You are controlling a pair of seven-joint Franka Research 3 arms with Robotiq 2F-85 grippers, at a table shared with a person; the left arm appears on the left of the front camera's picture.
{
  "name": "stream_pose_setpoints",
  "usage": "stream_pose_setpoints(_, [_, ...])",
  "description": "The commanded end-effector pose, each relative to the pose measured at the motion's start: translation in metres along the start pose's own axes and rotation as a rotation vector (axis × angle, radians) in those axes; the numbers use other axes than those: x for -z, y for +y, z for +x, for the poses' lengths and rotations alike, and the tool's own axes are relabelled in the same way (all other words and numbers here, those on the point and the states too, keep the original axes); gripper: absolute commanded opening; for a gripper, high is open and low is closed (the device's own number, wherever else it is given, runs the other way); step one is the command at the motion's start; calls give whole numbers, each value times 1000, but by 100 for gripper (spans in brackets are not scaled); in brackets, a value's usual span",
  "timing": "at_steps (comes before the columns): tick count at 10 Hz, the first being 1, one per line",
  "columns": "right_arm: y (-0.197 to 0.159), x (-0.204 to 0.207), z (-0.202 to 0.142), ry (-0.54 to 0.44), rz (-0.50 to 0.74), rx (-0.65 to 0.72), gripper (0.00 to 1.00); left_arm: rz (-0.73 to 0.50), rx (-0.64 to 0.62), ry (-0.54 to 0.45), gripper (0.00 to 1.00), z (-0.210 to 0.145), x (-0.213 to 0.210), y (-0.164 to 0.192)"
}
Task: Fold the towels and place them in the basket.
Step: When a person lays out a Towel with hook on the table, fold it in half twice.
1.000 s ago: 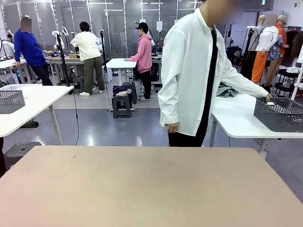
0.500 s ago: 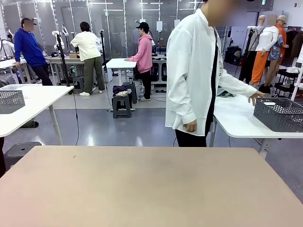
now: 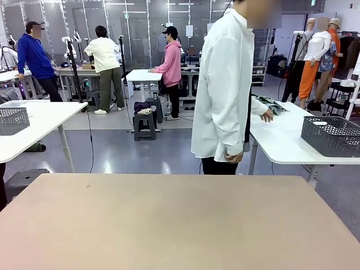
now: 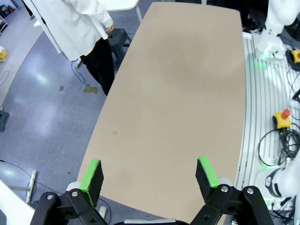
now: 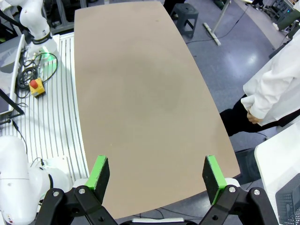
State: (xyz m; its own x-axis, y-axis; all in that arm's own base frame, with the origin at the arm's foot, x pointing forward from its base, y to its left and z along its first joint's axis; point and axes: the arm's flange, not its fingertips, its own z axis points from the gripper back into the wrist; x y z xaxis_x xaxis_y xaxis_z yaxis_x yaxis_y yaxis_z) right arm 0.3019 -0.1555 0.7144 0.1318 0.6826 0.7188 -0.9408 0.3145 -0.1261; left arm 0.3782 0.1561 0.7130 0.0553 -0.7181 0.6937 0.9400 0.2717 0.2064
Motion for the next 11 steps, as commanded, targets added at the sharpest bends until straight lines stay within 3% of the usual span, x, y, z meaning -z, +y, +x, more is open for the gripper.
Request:
stream_pose_setpoints(1, [2,1,0,-8,-1,-5,100,2,0,-8,100,0,-1,0])
stream_pose_setpoints(11, [2,1,0,-8,-1,-5,100,2,0,-8,100,0,-1,0])
